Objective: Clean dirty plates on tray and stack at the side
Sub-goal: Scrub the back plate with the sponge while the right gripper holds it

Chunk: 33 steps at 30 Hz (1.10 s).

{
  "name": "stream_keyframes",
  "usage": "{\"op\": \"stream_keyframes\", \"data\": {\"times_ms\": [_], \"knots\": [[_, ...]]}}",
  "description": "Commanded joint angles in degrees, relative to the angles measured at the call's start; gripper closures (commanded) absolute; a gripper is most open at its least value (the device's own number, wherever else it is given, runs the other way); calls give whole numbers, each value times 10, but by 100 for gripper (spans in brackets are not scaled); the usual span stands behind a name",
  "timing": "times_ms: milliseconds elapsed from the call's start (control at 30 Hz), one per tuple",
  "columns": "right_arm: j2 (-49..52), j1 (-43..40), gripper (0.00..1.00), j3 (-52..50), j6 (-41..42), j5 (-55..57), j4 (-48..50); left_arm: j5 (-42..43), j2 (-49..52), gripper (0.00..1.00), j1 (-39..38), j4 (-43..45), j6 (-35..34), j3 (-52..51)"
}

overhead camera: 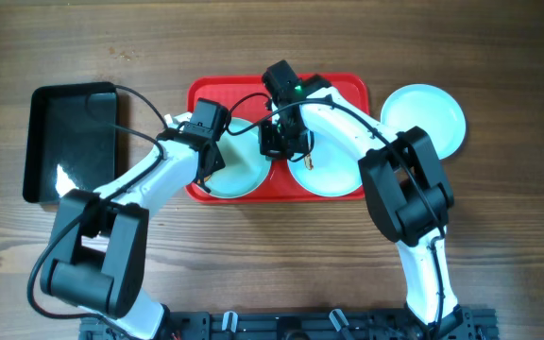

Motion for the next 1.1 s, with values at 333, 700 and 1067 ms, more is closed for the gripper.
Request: {"op": "stream_keyframes", "data": {"times_ms": [333,700,1067], "knots": [[12,0,96,-16,19,36,-3,163,-104,96,8,16,-9,-11],[12,0,96,-16,19,36,-4,201,7,96,-24,55,-21,-12],[12,-1,96,-16,18,37,-9,-28,50,96,-30,-43,-19,-11]]}}
